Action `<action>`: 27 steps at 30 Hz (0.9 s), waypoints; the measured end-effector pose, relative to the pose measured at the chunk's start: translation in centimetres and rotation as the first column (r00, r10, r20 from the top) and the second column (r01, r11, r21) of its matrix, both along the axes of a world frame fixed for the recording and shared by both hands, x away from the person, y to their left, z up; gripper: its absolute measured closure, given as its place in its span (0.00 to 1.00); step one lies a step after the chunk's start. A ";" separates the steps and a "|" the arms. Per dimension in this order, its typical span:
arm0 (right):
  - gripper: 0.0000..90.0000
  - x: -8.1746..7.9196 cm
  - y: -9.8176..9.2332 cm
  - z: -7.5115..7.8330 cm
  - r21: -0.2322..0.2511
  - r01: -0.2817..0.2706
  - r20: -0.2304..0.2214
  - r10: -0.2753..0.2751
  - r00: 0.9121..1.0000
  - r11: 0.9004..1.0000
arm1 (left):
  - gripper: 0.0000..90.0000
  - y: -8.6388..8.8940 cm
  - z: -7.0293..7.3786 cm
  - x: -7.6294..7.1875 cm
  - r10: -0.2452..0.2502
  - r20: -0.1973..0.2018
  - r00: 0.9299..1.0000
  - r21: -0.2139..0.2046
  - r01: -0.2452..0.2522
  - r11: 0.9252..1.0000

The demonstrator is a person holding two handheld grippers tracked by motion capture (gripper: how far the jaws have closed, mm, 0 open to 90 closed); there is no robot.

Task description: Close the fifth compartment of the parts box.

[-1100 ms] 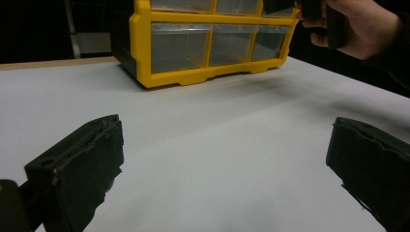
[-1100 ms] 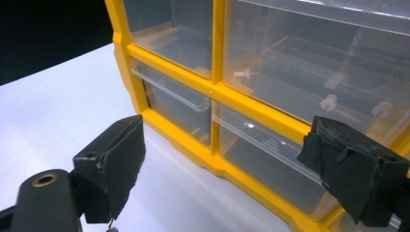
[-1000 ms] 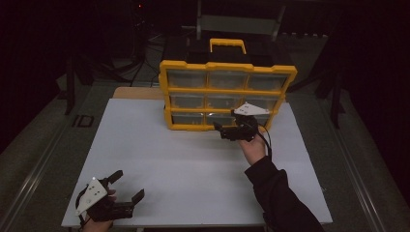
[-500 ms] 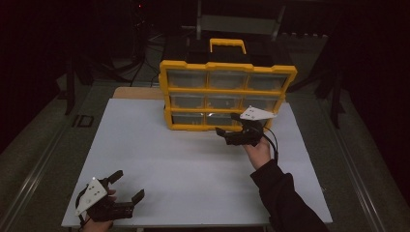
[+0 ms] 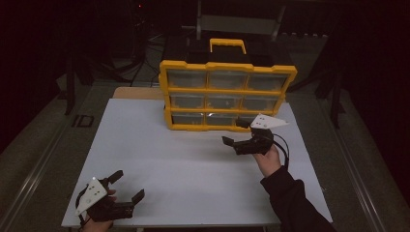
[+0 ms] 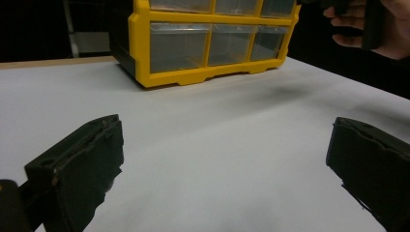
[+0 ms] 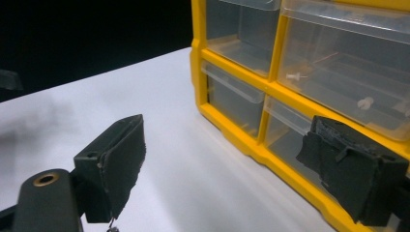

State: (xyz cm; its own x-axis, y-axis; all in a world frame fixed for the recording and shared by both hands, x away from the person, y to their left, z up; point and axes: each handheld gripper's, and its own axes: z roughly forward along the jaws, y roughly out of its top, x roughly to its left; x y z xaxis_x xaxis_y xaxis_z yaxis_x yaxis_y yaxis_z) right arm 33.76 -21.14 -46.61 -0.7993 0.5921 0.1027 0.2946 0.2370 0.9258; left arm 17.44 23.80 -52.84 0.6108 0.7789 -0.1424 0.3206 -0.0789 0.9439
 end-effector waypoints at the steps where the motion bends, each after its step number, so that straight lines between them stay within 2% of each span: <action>1: 0.16 -0.2 -0.2 0.1 0.001 -0.002 0.005 0.002 1.000 1.000 | 0.00 0.0 0.0 0.0 0.000 0.000 1.000 -0.001 0.000 1.000; 15: 0.15 -3.0 -3.2 0.4 0.047 -0.015 0.038 0.014 0.999 0.999 | 0.00 0.0 0.0 0.0 -0.001 0.002 1.000 0.002 0.001 1.000; 23: 0.14 -4.3 -4.9 0.0 0.048 -0.022 0.057 0.019 0.998 0.999 | 0.00 -0.1 0.0 0.0 -0.002 0.005 1.000 0.002 0.002 1.000; 24: 0.13 -4.8 -5.8 -0.4 0.068 -0.024 0.056 0.021 0.998 0.997 | 0.00 -0.1 0.0 0.0 -0.003 0.005 1.000 0.003 0.003 1.000; 27: 0.13 -5.4 -6.6 -0.7 0.076 -0.030 0.052 0.026 0.998 0.997 | 0.00 -0.1 0.0 0.0 -0.003 0.005 1.000 0.003 0.003 1.000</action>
